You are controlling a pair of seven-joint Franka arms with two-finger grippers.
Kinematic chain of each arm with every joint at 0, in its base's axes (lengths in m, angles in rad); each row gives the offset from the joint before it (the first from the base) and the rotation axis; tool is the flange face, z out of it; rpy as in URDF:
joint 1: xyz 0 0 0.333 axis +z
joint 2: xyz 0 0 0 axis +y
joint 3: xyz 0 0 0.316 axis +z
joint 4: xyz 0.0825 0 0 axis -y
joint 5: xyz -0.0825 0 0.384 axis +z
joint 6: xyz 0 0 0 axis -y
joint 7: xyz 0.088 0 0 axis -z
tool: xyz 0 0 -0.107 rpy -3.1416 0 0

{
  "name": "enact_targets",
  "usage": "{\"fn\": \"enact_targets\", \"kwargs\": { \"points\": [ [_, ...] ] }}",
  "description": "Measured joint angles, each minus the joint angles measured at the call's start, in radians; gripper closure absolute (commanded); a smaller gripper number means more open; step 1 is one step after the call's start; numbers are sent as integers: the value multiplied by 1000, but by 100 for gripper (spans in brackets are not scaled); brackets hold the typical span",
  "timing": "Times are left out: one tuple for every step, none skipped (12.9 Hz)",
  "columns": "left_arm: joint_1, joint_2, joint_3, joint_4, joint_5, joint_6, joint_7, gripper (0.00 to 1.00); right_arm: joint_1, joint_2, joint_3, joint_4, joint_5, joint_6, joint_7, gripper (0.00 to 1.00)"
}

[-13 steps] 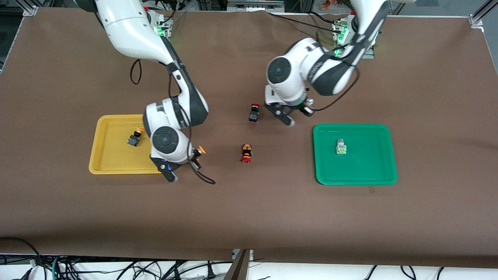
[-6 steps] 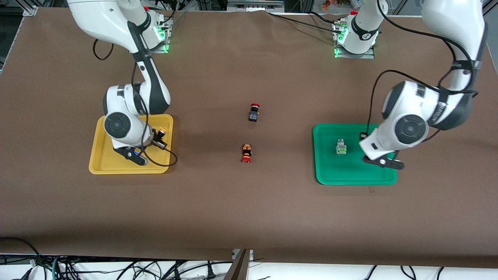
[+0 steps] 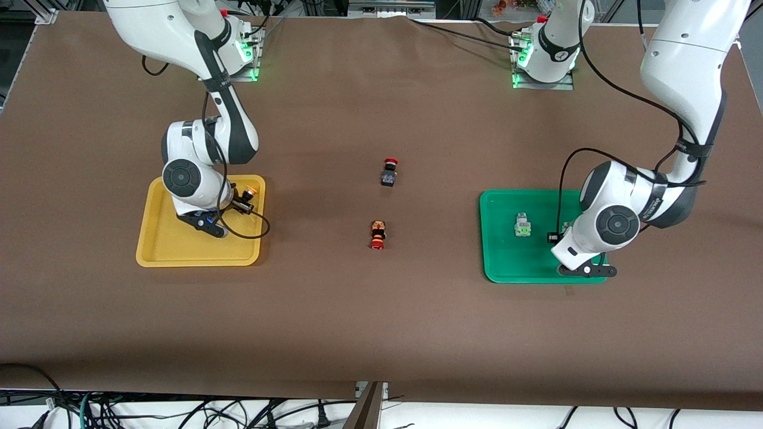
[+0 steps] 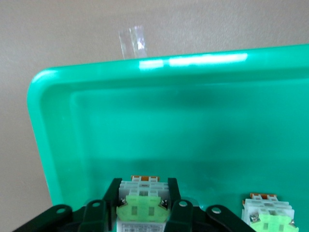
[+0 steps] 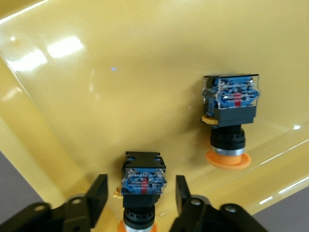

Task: Place green and yellow buttons in trays
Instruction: 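Open the right gripper over yellow tray while the left gripper opens over green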

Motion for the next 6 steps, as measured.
{"fn": "enact_targets", "kwargs": {
  "points": [
    [0, -3, 0, 13, 1, -1, 0, 0, 1, 1, 0, 5, -1, 0, -18, 0],
    [0, -11, -3, 25, 1, -8, 0, 0, 1, 0, -1, 18, -1, -7, -40, 0],
    [0, -30, -11, 40, 1, -32, 0, 0, 1, -2, -5, 42, -1, -40, -59, 0],
    [0, -62, -32, 54, 0, -76, 0, 0, 1, -6, -17, 78, -1, -97, -84, 0],
    [0, -107, -64, 75, -3, -140, -5, 0, 1, -14, -37, 125, -1, -170, -116, 0],
    [-3, -164, -92, 104, -14, -218, -13, 0, 1, -29, -62, 175, -1, -245, -151, 0]
  ]
}}
